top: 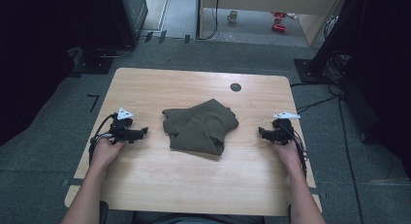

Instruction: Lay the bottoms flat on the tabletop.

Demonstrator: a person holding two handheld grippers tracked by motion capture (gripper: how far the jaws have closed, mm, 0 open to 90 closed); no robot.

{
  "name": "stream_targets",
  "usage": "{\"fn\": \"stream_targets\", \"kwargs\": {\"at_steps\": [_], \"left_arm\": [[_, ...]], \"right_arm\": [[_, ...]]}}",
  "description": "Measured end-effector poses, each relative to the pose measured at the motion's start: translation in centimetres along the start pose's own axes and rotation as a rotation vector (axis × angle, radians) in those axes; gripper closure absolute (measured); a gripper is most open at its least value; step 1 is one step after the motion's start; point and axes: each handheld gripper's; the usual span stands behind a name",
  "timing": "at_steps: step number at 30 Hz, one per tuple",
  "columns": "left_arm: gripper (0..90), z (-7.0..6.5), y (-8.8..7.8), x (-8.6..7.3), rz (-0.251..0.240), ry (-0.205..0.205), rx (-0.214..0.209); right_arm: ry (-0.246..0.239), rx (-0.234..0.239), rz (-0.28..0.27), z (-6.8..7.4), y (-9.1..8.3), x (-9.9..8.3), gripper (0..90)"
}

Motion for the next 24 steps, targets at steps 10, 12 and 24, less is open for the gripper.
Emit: {"fn": "stream_targets", "kwargs": {"at_steps": [10, 12, 24], "left_arm": [[21.4, -0.2, -1.0, 0.9, -0.061, 0.031, -0.058], [21.4, -0.4, -1.1, 1.0, -0.071, 0.046, -0.062], [19.7, -1.1, -1.2, 1.8, -0.036, 0.066, -0.148]], "right_arm": [[-0.035, 0.056, -0.026, 1.3, -1.1, 1.2, 31.1], [-0.035, 0.06, -0.028, 1.5, -1.2, 1.4, 31.3], [-0.045, 0.112, -0.04, 2.9, -2.2, 2.7, 32.0]]}}
Point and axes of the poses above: each handheld gripper's, and its own axes: y roughly forward along the jaws, x roughly out of its top, z roughly to its left, and after that the axes turned 10 degrees about z, right-handed
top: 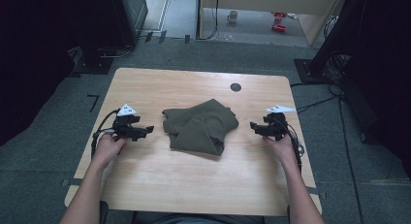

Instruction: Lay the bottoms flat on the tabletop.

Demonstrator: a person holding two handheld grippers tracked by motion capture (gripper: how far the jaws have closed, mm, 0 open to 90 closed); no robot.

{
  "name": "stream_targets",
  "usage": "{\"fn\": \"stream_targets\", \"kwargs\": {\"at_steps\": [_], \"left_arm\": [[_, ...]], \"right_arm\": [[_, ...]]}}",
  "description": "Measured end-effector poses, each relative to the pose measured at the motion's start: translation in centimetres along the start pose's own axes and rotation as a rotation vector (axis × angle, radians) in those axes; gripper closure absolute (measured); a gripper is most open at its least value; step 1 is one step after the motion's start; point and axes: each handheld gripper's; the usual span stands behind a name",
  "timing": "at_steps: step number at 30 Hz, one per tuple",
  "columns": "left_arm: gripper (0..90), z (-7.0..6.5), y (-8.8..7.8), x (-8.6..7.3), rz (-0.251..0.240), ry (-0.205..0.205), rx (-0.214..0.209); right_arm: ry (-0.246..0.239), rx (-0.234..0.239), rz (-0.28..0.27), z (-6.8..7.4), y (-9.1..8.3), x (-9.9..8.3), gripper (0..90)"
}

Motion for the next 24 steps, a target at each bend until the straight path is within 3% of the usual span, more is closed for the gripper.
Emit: {"fn": "stream_targets", "kwargs": {"at_steps": [7, 12, 24], "left_arm": [[19.1, -0.3, -0.3, 0.3, -0.001, -0.005, -0.003], [19.3, -0.9, -0.6, 0.4, 0.013, 0.032, -0.061], [19.9, -1.8, -0.8, 0.5, 0.013, 0.047, -0.09]], "right_arm": [[-0.021, 0.011, -0.008, 0.9, -0.3, 0.6, 32.3], [-0.051, 0.037, -0.011, 2.0, -0.4, 1.4, 33.6], [-0.111, 0.086, -0.007, 4.8, -0.4, 2.9, 35.9]]}}
Point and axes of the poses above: each handheld gripper's, and its own axes: y roughly forward along the jaws, x roughly out of its top, z roughly to its left, and after that the axes turned 10 degrees about z, right-handed
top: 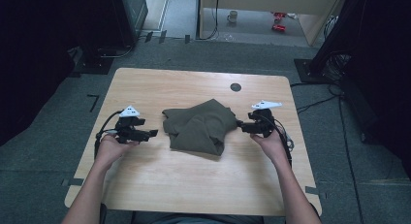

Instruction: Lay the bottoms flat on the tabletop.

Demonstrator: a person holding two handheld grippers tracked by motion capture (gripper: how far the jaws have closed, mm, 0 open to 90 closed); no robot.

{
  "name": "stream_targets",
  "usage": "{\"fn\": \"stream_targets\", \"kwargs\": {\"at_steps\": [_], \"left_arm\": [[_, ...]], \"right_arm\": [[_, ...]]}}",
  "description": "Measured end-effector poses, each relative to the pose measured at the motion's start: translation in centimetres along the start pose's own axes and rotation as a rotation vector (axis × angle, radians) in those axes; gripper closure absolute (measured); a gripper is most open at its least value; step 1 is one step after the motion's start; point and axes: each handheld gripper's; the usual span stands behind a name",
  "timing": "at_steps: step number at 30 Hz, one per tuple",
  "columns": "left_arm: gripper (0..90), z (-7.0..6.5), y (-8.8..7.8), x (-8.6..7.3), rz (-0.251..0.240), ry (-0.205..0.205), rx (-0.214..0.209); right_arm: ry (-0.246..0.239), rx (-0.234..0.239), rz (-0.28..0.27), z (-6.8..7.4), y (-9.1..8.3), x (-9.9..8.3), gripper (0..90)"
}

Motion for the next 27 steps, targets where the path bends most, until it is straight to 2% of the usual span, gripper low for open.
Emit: {"fn": "stream_targets", "kwargs": {"at_steps": [2, 8, 14, 20, 27], "left_arm": [[20.9, -0.2, 0.0, 0.2, -0.006, 0.004, -0.005], [24.9, -0.7, 0.0, 0.5, -0.012, 0.011, -0.007], [28.8, -1.0, 0.3, 0.7, -0.006, 0.017, -0.005], [32.1, -1.2, 0.3, 1.0, -0.019, 0.024, -0.012], [35.2, -1.5, 0.6, 1.6, -0.02, 0.034, -0.027]], "right_arm": [[-0.019, 0.02, 0.007, 0.9, 0.2, 0.6, 36.9], [-0.041, 0.056, -0.007, 2.3, 0.5, 1.2, 39.0], [-0.053, 0.059, -0.011, 3.6, 0.6, 1.6, 41.5], [-0.097, 0.074, -0.014, 5.2, 1.0, 2.0, 43.4], [-0.096, 0.105, -0.011, 5.7, 1.5, 2.3, 44.9]]}}
Point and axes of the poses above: each handheld gripper's, and its own axes: y roughly forward along the jaws, x roughly out of its top, z roughly to its left, and after that the axes turned 10 degrees about z, right-handed
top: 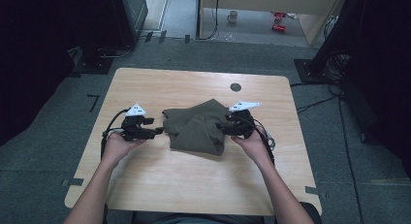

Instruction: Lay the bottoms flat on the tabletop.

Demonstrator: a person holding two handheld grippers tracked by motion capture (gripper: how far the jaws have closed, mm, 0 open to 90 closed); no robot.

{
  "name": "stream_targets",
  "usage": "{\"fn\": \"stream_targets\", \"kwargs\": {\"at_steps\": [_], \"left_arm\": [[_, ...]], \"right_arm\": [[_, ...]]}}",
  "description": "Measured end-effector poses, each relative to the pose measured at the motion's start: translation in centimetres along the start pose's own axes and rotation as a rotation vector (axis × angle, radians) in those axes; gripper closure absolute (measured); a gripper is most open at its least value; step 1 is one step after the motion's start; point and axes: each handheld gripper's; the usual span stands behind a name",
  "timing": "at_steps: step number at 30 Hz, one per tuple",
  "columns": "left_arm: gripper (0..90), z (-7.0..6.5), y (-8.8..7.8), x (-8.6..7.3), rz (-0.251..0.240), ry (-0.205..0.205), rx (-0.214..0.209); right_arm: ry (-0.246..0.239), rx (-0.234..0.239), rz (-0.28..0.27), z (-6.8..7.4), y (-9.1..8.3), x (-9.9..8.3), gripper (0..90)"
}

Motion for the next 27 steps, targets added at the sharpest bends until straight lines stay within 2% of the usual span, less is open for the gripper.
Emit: {"fn": "stream_targets", "kwargs": {"at_steps": [8, 10, 16, 19, 24, 27], "left_arm": [[33.9, -0.6, 0.5, 0.2, 0.026, 0.019, -0.004], [33.0, -0.8, 0.6, 0.2, 0.031, 0.027, -0.006], [32.6, -0.8, 0.6, 0.1, 0.03, 0.03, -0.002], [32.7, -0.8, 0.6, 0.1, 0.03, 0.027, -0.001], [32.7, -0.7, 0.5, 0.0, 0.03, 0.026, 0.004], [32.9, -0.6, 0.6, 0.0, 0.034, 0.026, 0.009]], "right_arm": [[-0.01, 0.014, 0.0, 0.7, 0.4, 0.8, 47.2], [-0.014, -0.003, 0.009, 0.9, 0.7, 1.0, 47.5], [-0.029, 0.032, 0.002, 1.6, 1.2, 1.2, 49.7], [-0.019, 0.061, 0.005, 2.0, 1.7, 1.1, 51.2], [-0.031, 0.058, 0.031, 2.5, 2.3, 1.0, 52.5], [-0.041, 0.073, 0.039, 3.0, 2.8, 0.9, 54.6]]}}
Point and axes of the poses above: each handheld gripper's, and its own axes: y roughly forward along the jaws, x roughly out of its top, z roughly to its left, and after that the axes turned 10 degrees about z, right-handed
